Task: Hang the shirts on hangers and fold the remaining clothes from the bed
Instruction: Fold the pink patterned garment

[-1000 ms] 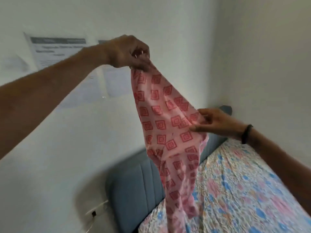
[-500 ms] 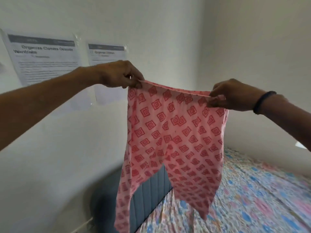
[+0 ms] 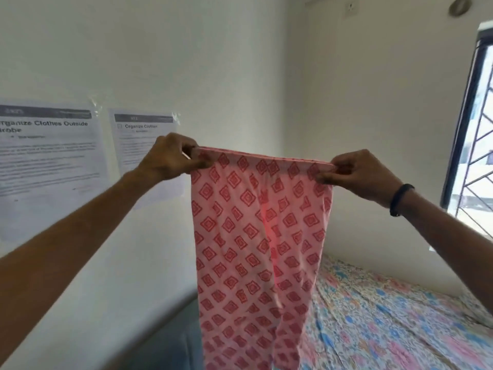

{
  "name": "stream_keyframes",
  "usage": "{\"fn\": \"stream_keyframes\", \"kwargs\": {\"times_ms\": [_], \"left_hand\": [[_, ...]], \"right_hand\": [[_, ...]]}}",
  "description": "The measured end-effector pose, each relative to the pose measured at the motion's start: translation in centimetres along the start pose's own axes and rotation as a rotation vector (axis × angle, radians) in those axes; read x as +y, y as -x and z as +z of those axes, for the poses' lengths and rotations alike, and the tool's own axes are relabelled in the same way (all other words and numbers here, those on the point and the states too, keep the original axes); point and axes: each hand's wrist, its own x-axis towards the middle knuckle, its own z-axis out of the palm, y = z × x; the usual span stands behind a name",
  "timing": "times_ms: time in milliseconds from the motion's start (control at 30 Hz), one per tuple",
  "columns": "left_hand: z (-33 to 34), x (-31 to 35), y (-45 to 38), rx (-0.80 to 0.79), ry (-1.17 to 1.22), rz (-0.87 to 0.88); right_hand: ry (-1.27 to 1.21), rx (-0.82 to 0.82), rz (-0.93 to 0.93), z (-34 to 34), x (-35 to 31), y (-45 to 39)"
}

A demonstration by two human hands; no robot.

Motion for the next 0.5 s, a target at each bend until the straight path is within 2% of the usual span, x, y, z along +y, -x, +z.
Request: {"fn": "stream_keyframes", "kwargs": {"times_ms": [167,300,400,500], "left_hand": [[1.7,0.9,-0.1,0.146,0.348,-0.119],[1.6,1.5,-0.3,-0.011,0.602,-0.25],[1.8,2.3,0.1,-0.017,0.78,-0.307],[2.4,4.3,0.8,0.116,0.712,-0.181]], "right_hand": [[-0.407,0.183,0.078,1.3,-0.4,0.1],[-0.576,0.261,0.177,1.1,-0.4,0.1],[-0.537,0.391,0.256,1.7,-0.6,0.1],[-0.347,0.649,0.218,2.5,-2.3,0.0]]}}
